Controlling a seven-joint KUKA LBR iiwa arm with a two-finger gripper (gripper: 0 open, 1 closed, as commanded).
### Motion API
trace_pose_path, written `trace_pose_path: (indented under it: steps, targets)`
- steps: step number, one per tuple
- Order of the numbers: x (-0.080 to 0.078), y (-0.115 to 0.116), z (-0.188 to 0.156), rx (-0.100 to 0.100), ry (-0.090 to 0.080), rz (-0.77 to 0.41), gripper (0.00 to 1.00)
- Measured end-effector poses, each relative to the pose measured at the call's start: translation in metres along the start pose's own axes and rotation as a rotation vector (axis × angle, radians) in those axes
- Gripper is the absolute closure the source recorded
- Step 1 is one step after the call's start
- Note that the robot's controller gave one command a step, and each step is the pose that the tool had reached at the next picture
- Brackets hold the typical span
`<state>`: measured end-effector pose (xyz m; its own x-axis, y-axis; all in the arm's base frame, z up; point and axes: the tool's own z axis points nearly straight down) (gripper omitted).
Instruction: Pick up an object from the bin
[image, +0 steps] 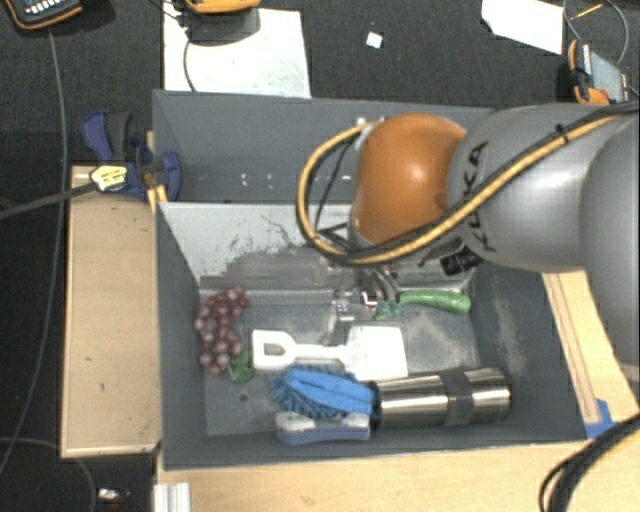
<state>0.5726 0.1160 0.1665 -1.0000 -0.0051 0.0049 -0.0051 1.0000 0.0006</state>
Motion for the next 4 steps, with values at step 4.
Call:
trace_pose_path:
  steps: [4]
  targets:
    - [0.015,-0.017,0.095,-0.002,-0.005,-0.201,0.00]
